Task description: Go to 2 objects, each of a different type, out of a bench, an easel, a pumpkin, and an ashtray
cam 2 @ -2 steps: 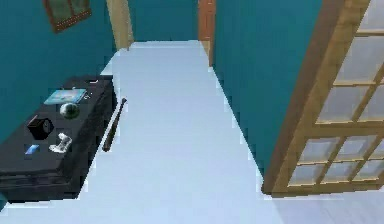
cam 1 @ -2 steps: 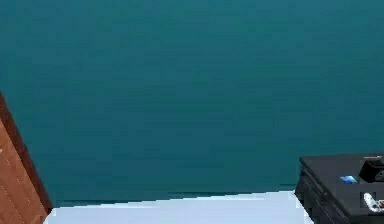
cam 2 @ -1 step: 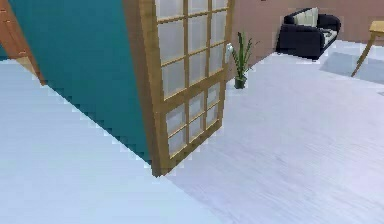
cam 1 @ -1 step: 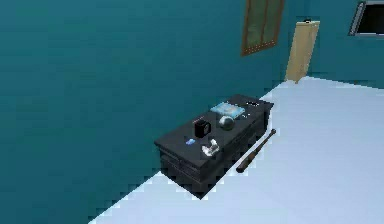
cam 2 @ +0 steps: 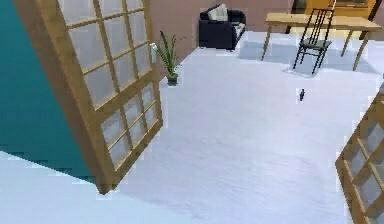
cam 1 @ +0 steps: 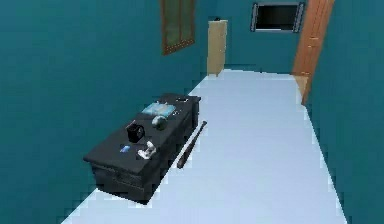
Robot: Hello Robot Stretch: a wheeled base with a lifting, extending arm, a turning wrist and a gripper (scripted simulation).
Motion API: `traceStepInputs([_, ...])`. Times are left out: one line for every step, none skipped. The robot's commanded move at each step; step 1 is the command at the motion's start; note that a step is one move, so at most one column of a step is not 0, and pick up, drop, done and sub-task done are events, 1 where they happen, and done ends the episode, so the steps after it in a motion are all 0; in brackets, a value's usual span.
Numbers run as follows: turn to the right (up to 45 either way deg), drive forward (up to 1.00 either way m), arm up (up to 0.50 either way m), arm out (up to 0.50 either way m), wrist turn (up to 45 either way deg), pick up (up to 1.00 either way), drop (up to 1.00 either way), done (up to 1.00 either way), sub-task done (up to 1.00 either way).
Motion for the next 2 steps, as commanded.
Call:
traceStepInputs([0.0,0.35,0.00,0.00,0.0,0.00,0.00,0.00,0.00])
traceStepInputs([21.0,0.00,0.00,0.00,0.0,0.00,0.00,0.00,0.00])
